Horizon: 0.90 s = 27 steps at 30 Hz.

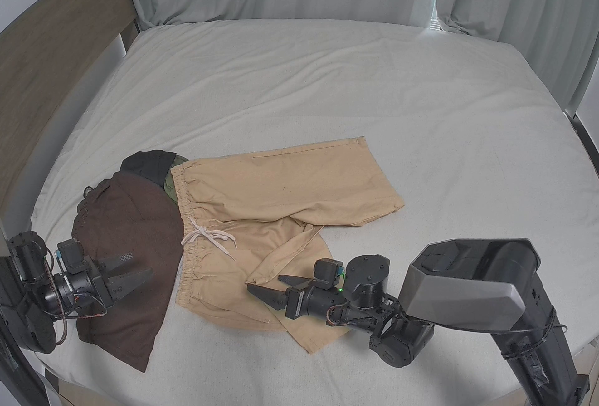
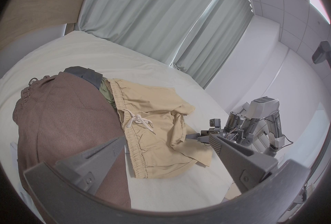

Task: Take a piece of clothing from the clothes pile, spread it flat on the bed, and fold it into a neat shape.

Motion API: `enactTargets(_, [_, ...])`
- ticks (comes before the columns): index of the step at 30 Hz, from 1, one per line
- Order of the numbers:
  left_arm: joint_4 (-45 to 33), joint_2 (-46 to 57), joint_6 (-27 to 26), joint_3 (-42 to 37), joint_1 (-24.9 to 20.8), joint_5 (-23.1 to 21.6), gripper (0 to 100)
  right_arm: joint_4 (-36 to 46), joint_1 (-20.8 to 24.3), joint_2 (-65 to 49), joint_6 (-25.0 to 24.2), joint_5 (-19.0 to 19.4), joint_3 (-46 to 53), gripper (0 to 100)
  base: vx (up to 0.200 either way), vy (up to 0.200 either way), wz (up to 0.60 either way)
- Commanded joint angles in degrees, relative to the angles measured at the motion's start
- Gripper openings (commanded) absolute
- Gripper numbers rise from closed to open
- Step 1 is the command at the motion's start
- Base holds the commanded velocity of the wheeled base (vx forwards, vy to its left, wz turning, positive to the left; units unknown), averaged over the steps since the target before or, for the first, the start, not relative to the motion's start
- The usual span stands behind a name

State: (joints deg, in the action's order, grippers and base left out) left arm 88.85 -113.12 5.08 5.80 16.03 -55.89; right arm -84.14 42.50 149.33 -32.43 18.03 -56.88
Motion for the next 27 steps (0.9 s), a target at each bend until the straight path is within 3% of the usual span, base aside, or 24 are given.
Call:
enactTargets(1, [0.01, -0.17, 0.01, 0.0, 0.05, 0.0, 100, 0.47, 0.75, 1.75, -1.15, -0.1, -2.44, 100, 0.0, 0.0, 0.0])
enactTargets(24, [0.01, -0.53, -0.07, 0.09, 0.05, 0.0, 100, 3.54, 1.27, 4.03, -5.37, -0.19, -7.98, 100, 0.0, 0.0, 0.0])
enactTargets(27, [0.01, -0.53, -0.07, 0.09, 0.05, 0.0, 100, 3.72, 1.27, 4.03, -7.21, -1.95, -9.48, 100, 0.0, 0.0, 0.0])
